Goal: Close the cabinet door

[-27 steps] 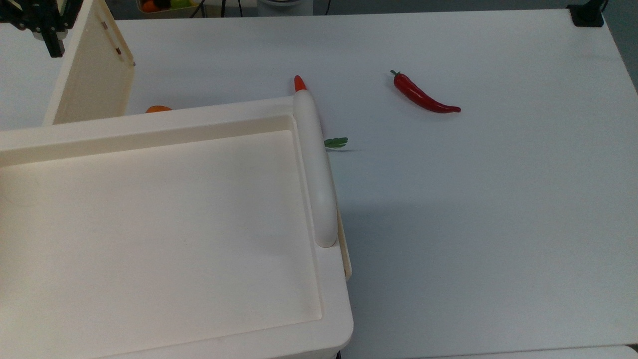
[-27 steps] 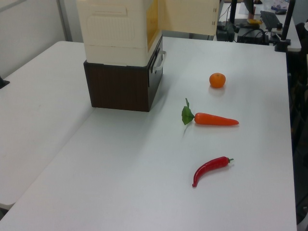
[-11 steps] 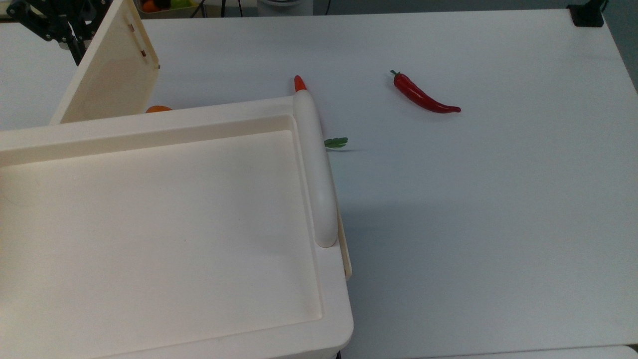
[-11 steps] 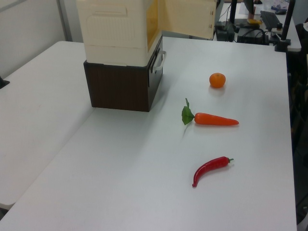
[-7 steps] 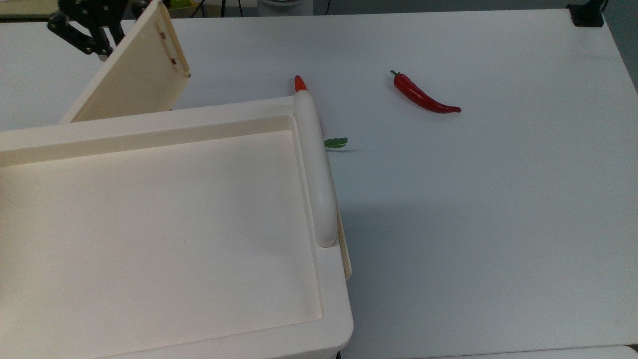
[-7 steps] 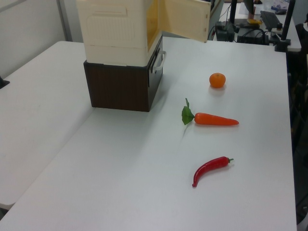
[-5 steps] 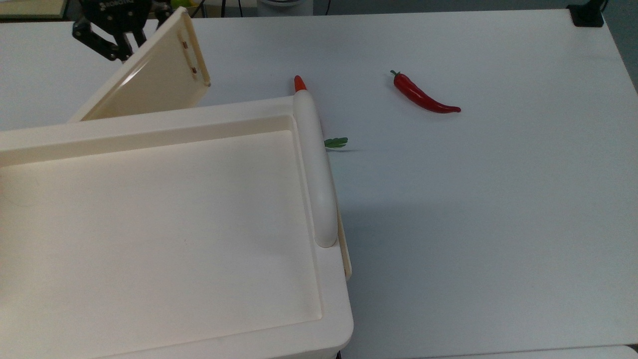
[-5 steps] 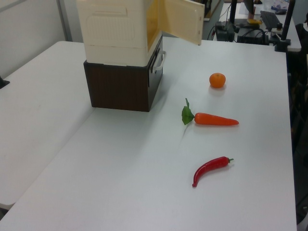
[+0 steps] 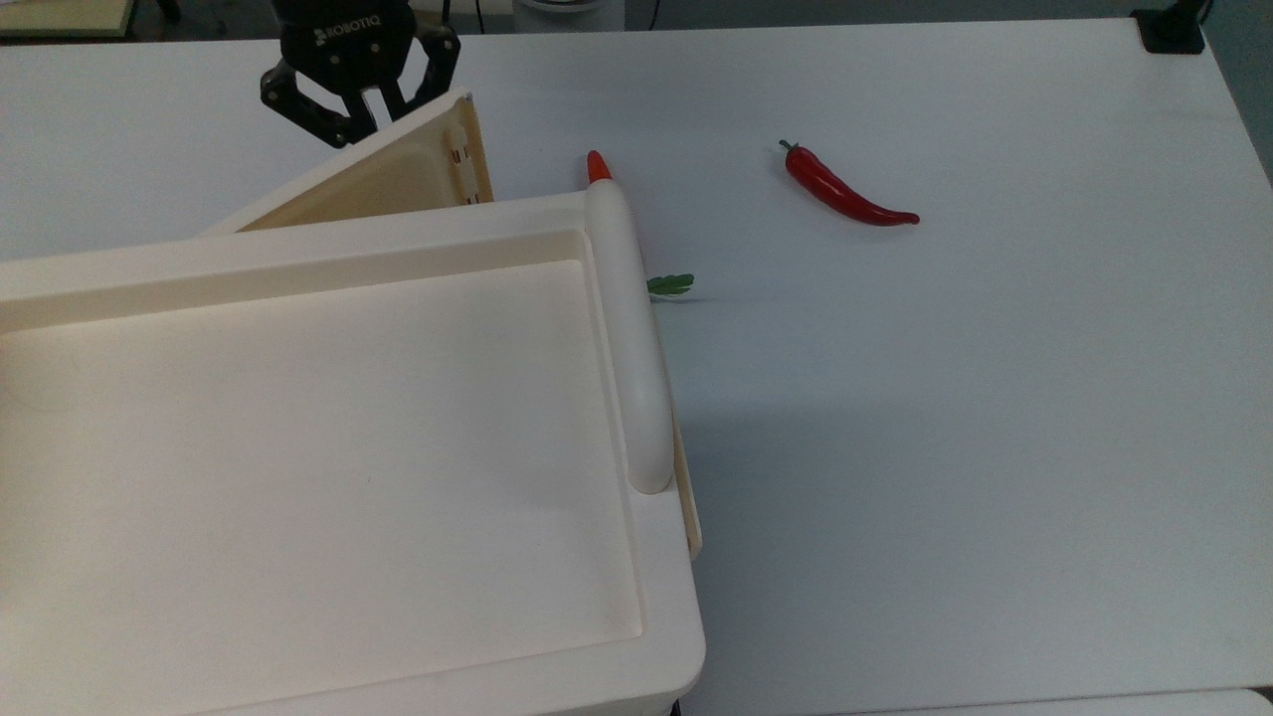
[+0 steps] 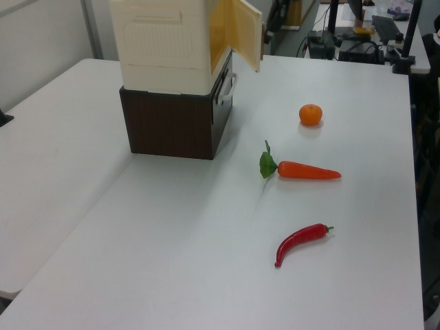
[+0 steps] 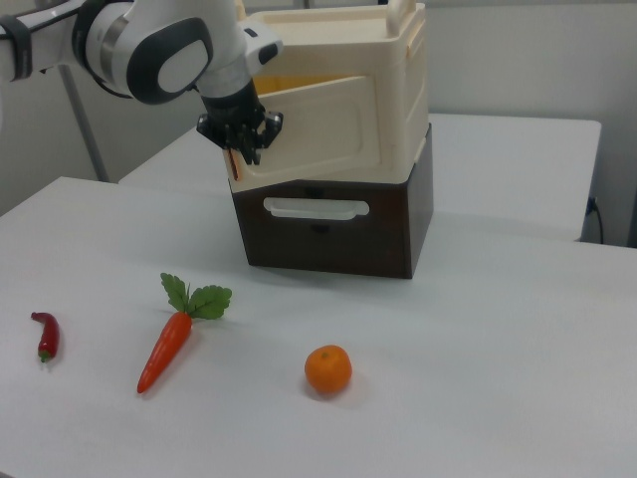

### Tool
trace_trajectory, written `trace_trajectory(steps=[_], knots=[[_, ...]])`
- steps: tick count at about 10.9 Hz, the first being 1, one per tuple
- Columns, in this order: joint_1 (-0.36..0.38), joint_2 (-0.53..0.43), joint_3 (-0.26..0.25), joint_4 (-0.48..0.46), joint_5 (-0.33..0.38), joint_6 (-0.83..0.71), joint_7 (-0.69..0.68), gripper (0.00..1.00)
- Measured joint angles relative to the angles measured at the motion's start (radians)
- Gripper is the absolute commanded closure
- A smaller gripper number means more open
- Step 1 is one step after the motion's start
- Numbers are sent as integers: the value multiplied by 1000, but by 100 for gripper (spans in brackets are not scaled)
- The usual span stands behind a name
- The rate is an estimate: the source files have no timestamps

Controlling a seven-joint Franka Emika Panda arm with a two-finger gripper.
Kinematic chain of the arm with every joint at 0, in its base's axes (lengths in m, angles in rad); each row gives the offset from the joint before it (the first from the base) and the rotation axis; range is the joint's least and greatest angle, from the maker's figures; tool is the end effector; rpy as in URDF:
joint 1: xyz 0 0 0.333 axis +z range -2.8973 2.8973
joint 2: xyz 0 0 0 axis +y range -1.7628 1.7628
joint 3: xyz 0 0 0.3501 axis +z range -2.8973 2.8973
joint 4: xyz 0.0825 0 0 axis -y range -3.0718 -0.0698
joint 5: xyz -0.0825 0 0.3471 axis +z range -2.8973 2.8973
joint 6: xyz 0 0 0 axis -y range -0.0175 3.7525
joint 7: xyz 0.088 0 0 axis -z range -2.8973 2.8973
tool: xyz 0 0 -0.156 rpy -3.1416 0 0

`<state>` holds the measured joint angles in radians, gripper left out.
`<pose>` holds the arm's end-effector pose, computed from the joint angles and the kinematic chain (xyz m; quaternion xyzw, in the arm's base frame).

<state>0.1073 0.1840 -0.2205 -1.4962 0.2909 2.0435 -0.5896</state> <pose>0.6366 -0.0309 0.5972 -0.9564 -0.1953 -0.2116 0.0500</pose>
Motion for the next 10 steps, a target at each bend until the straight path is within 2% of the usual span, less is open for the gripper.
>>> trace_trajectory(steps=[3, 10], knots=[[71, 26, 0, 0, 1, 180, 112, 84], [96, 104, 0, 4, 1, 447, 223, 84]])
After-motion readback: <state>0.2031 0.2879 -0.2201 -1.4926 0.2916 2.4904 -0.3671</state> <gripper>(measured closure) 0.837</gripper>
